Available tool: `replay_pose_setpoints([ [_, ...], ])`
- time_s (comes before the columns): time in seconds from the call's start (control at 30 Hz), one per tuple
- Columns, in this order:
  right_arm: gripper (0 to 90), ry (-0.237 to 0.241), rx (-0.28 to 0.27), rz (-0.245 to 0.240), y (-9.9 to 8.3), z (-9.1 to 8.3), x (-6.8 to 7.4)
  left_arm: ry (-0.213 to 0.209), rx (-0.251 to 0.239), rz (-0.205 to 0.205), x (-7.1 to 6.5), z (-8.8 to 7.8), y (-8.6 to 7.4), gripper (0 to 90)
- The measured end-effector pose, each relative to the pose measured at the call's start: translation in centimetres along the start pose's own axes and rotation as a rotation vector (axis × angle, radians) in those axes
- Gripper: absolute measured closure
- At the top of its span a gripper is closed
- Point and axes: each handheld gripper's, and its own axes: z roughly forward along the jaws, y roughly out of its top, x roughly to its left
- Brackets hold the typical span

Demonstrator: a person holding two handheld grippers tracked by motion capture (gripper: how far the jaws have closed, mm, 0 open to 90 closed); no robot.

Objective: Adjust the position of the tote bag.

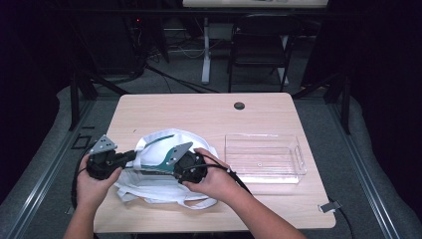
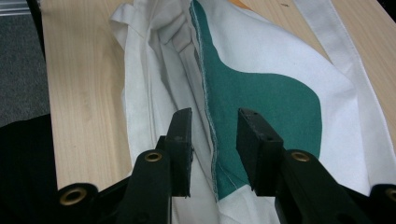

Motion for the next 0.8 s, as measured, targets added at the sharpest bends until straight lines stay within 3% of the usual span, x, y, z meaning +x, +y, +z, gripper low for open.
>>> replay_pose_setpoints([
  [0.53,69.9,-0.011,0.043,-0.016,-0.2,1.4,0.0,-0.003,-0.002,-0.002,0.1,0.0,0.0,88.1],
  [0.8,77.3,-0.003,0.069,-0.023,-0.4,1.9,0.0,-0.004,-0.003,-0.003,0.1,0.0,-0.1,88.1],
])
